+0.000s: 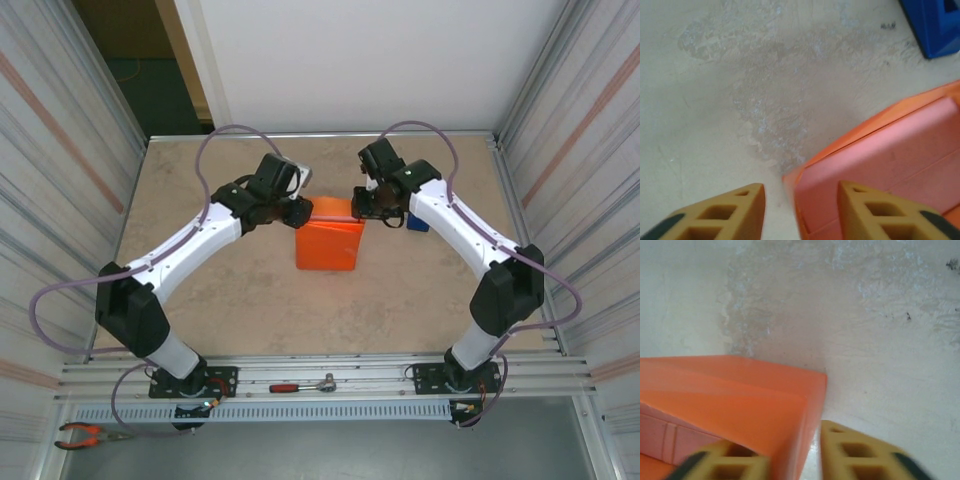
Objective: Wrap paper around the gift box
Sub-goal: Pick up the gift box from the center of the table, then place the gift box at the center of the table.
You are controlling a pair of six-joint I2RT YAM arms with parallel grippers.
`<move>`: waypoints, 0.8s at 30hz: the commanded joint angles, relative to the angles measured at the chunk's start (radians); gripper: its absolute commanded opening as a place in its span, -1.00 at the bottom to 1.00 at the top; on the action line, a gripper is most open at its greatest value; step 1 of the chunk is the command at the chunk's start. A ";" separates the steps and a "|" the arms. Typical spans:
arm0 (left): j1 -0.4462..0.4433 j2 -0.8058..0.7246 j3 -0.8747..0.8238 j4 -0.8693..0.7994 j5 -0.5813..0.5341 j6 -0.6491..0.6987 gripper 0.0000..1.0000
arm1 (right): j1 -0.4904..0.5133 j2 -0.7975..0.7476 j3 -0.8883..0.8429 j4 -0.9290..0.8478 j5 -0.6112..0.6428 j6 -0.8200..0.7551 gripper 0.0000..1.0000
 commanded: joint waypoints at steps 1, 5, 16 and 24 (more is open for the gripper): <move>-0.004 0.018 0.071 -0.008 0.030 0.003 -0.67 | 0.005 0.027 0.068 -0.052 -0.001 -0.017 -0.95; -0.005 0.004 0.127 -0.015 0.044 -0.013 -0.92 | 0.005 0.000 0.124 -0.068 -0.012 -0.015 -1.00; -0.007 -0.017 0.183 -0.029 0.052 -0.027 -0.92 | -0.004 -0.040 0.174 -0.090 -0.039 -0.011 -1.00; -0.005 -0.049 0.096 0.029 0.045 -0.055 -0.92 | -0.013 -0.047 0.124 -0.069 -0.048 -0.013 -1.00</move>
